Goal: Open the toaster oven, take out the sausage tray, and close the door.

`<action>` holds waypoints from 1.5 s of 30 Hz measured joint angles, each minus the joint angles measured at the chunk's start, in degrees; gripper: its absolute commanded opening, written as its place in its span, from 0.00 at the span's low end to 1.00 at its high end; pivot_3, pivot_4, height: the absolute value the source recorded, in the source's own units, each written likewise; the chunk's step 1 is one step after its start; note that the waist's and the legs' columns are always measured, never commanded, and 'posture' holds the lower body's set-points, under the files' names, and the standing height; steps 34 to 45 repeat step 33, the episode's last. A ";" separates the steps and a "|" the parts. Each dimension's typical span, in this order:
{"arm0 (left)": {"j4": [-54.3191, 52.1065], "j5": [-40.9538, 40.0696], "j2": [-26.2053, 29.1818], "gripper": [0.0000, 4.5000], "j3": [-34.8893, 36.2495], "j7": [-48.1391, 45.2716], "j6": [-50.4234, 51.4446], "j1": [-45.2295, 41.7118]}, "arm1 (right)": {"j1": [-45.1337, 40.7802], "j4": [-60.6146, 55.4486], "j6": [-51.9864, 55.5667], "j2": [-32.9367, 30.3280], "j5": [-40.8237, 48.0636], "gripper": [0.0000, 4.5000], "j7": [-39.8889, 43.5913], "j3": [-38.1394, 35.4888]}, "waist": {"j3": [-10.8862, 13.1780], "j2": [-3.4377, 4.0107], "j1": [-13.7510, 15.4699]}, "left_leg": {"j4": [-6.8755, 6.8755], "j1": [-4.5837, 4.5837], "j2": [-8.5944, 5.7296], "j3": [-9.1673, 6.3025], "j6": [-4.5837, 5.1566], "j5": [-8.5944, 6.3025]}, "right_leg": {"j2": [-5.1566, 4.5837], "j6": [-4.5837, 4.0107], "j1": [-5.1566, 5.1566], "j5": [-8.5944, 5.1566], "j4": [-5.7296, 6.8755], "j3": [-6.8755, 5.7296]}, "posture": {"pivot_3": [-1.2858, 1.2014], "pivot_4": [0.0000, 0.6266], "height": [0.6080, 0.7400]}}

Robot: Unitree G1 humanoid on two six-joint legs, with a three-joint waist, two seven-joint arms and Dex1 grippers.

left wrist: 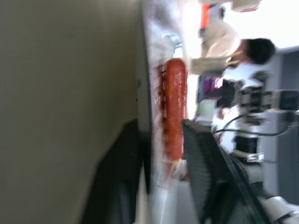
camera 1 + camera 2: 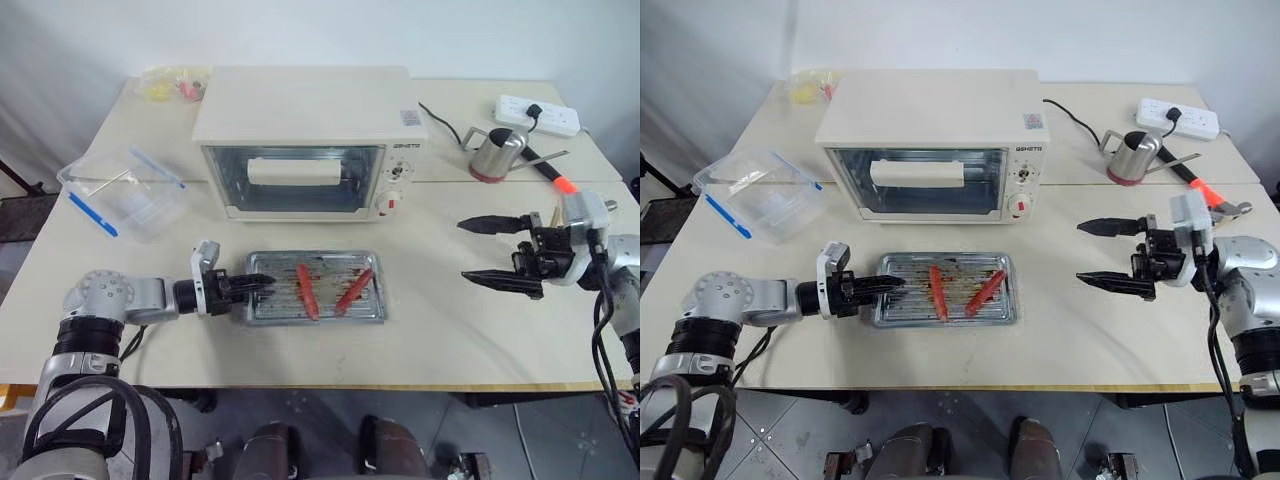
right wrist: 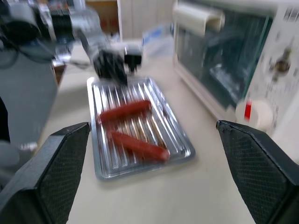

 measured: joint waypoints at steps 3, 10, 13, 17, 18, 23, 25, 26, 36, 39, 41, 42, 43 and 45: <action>0.26 3.91 0.35 0.74 -1.73 -6.27 -0.97 -1.20 | -0.01 0.07 -0.08 0.00 -0.23 1.00 0.00 -0.33 | -0.01 0.01 0.04 | 0.00 0.04 0.03 0.01 0.00 0.05 | -0.01 -0.05 0.01 0.02 0.04 0.05 | 0.52 0.24 1.00; -5.77 18.95 8.92 0.99 -9.24 -22.52 -17.98 -1.35 | -1.65 1.29 -0.01 0.01 -1.64 1.00 0.00 0.09 | 0.00 -0.01 -1.11 | -0.08 0.22 0.22 0.26 -0.20 0.11 | 0.10 -0.33 -0.16 0.04 0.24 0.26 | 0.52 0.24 1.00; -7.05 27.54 14.44 0.99 -10.51 -28.33 -28.99 0.54 | -3.19 2.96 -0.01 0.01 -2.34 1.00 0.00 1.33 | 0.02 -0.02 -2.11 | -0.24 0.23 0.26 0.43 -0.25 0.09 | 0.11 -0.38 -0.37 0.01 0.30 0.32 | 0.52 0.24 1.00; -6.10 32.12 15.22 0.99 -8.63 -34.94 -39.34 0.60 | -5.62 4.19 -0.07 0.04 -3.18 1.00 0.00 3.99 | 0.05 -0.07 -1.84 | -0.07 -0.46 0.24 0.59 -0.19 0.09 | 0.10 -0.37 -1.17 0.02 0.56 0.43 | 0.52 0.24 1.00; -6.02 32.50 15.07 0.99 -7.92 -35.49 -41.04 0.81 | -5.95 4.26 -0.13 0.04 -3.20 1.00 0.00 4.46 | 0.06 -0.10 -1.71 | -0.07 -0.46 0.22 0.59 -0.17 0.08 | 0.09 -0.35 -1.17 0.03 0.60 0.42 | 0.52 0.24 1.00; -8.65 35.86 15.50 0.99 -1.00 -42.47 -60.85 8.64 | -7.94 5.07 -1.27 0.19 -3.44 1.00 0.01 8.47 | 0.12 -0.18 -1.92 | -0.08 -0.44 0.24 0.74 -0.03 -0.01 | 0.08 -0.30 -1.18 0.06 0.55 0.40 | 0.52 0.24 1.00; -8.70 37.35 15.79 0.99 -0.27 -45.92 -67.15 11.49 | -8.34 5.31 -2.25 0.28 -3.99 1.00 0.03 10.05 | 0.12 -0.20 -1.94 | -0.07 -0.42 0.25 0.98 -0.03 -0.02 | 0.07 -0.31 -1.18 0.06 0.50 0.41 | 0.52 0.24 1.00; -8.64 39.01 16.35 0.99 -0.30 -48.24 -71.03 13.35 | -8.43 5.41 -3.06 0.29 -4.30 1.00 0.05 10.86 | 0.13 -0.20 -1.96 | -0.06 -0.41 0.26 1.17 -0.02 -0.02 | 0.07 -0.31 -1.18 0.05 0.49 0.41 | 0.52 0.24 1.00; -6.55 45.31 18.24 0.99 -0.04 -49.95 -80.25 17.46 | -8.12 5.91 -5.77 0.61 -5.90 1.00 0.14 13.01 | 0.13 -0.20 -1.86 | -0.04 -0.38 0.42 1.23 0.07 -0.07 | 0.00 -0.30 -1.20 0.06 0.53 0.48 | 0.52 0.24 1.00; -6.55 45.31 18.24 0.99 -0.04 -49.95 -80.25 17.46 | -8.12 5.91 -5.77 0.61 -5.90 1.00 0.14 13.01 | 0.13 -0.20 -1.86 | -0.04 -0.38 0.42 1.23 0.07 -0.07 | 0.00 -0.30 -1.20 0.06 0.53 0.48 | 0.52 0.24 1.00; -6.55 45.31 18.24 0.99 -0.04 -49.95 -80.25 17.46 | -8.12 5.91 -5.77 0.61 -5.90 1.00 0.14 13.01 | 0.13 -0.20 -1.86 | -0.04 -0.38 0.42 1.23 0.07 -0.07 | 0.00 -0.30 -1.20 0.06 0.53 0.48 | 0.52 0.24 1.00; -6.55 45.31 18.24 0.99 -0.04 -49.95 -80.25 17.46 | -8.12 5.91 -5.77 0.61 -5.90 1.00 0.14 13.01 | 0.13 -0.20 -1.86 | -0.04 -0.38 0.42 1.23 0.07 -0.07 | 0.00 -0.30 -1.20 0.06 0.53 0.48 | 0.52 0.24 1.00; -6.55 45.31 18.24 0.99 -0.04 -49.95 -80.25 17.46 | -8.12 5.91 -5.77 0.61 -5.90 1.00 0.14 13.01 | 0.13 -0.20 -1.86 | -0.04 -0.38 0.42 1.23 0.07 -0.07 | 0.00 -0.30 -1.20 0.06 0.53 0.48 | 0.52 0.24 1.00; -6.55 45.31 18.24 0.99 -0.04 -49.95 -80.25 17.46 | -8.12 5.91 -5.77 0.61 -5.90 1.00 0.14 13.01 | 0.13 -0.20 -1.86 | -0.04 -0.38 0.42 1.23 0.07 -0.07 | 0.00 -0.30 -1.20 0.06 0.53 0.48 | 0.52 0.24 1.00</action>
